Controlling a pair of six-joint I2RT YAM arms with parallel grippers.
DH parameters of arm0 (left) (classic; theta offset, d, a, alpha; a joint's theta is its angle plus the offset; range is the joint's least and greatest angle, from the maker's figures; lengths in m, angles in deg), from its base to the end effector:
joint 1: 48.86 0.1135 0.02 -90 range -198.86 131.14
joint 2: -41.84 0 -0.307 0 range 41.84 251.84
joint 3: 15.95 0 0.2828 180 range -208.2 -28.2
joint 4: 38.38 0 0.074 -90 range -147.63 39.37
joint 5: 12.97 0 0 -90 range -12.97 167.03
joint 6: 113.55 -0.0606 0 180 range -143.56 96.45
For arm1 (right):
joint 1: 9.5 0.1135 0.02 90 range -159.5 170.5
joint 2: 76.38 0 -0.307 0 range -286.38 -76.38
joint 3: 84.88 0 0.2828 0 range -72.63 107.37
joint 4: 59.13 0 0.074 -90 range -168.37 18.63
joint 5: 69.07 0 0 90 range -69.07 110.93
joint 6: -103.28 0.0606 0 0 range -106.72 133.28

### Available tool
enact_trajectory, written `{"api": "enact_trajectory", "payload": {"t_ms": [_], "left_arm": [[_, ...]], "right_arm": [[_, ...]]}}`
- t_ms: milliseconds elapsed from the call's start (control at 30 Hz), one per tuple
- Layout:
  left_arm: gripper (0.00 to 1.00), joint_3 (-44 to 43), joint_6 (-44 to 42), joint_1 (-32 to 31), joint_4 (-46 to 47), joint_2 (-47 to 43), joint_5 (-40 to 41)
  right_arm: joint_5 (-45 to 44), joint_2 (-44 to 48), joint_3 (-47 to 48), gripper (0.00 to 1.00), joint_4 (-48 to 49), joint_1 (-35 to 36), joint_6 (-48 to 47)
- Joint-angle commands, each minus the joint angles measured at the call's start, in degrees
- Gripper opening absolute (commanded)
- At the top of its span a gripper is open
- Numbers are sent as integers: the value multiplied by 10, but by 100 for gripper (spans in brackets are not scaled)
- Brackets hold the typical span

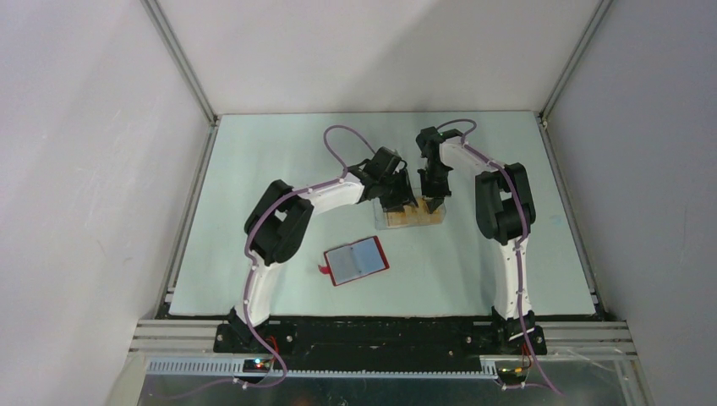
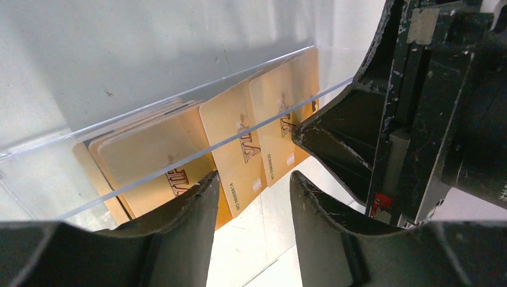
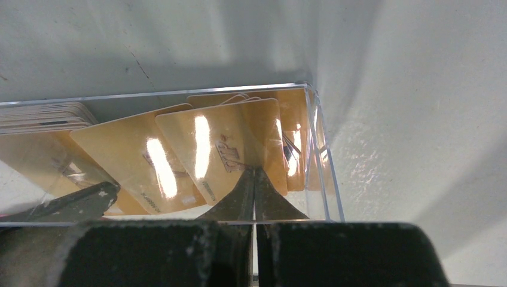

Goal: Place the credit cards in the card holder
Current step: Pick up the credit card from the storage box.

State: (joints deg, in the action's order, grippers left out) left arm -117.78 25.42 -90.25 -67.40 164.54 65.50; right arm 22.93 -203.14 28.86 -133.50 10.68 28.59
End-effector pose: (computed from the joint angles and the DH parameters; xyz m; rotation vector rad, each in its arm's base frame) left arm 0.3941 -0.3635 0.1691 -0.0777 2.6510 -0.8749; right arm 0.4549 0.1694 0.1613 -0.1333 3.1051 0.0732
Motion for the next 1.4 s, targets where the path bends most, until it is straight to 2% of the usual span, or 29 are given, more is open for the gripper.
{"api": "enact_trajectory", "payload": {"t_ms": [0,400,533,633,700,867,1033,1367], "left_arm": [[54,12,16,4,10,6,28],[54,-3,69,-4,15,21,13],[54,11,81,-3,59,10,-20],[53,59,101,-1,134,-20,-32],[53,82,105,1,151,-39,-22],[54,88,70,2,98,-62,32],[54,81,48,2,65,-62,53],[55,30,68,-2,45,-4,28]], "right_arm": [[-5,-24,-2,0,11,2,-1],[9,-19,-14,0,20,2,0],[13,-19,-15,0,20,2,0],[13,-17,-16,0,20,2,-1],[12,-16,-16,0,20,2,-2],[12,-15,-16,0,20,2,-3],[10,-15,-18,0,19,2,-4],[17,-8,-23,0,24,-4,-4]]}}
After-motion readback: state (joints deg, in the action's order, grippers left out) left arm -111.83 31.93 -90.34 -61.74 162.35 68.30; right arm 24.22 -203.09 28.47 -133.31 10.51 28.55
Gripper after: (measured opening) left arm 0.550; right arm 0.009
